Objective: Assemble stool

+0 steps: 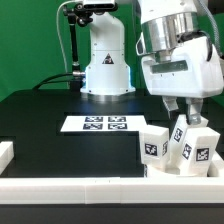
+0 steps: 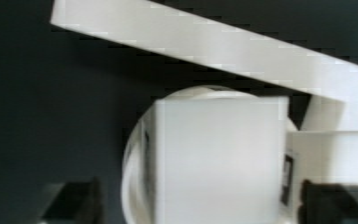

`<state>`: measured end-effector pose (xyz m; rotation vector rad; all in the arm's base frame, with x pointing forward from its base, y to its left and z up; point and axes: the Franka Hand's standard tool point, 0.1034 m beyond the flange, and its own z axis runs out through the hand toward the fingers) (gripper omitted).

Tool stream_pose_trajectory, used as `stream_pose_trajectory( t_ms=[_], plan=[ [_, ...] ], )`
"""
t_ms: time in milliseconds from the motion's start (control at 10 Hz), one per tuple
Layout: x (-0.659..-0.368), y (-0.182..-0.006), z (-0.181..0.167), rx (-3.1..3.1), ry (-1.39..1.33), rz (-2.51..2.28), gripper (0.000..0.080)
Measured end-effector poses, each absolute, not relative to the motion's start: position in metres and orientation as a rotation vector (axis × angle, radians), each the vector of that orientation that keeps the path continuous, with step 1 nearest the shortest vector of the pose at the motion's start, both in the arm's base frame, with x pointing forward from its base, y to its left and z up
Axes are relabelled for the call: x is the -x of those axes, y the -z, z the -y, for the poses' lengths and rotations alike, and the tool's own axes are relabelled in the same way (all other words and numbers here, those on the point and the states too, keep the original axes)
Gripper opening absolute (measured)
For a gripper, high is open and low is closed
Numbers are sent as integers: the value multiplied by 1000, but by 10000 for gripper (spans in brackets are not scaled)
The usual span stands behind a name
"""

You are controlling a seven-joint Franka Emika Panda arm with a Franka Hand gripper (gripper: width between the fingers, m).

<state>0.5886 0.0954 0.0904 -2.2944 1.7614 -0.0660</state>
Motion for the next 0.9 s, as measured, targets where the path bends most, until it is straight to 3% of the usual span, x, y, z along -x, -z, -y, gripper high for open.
stream_pose_trajectory(
  t_ms=[100,300,700,900],
  plan=[
    [-592,-95,-97,2324,72,-1715,624],
    [-594,-98,-98,2346,81,-1676,645],
    [-594,-97,-100,2594,138,-1299,649],
    [-596,-99,-100,2800,204,-878,649]
  ],
)
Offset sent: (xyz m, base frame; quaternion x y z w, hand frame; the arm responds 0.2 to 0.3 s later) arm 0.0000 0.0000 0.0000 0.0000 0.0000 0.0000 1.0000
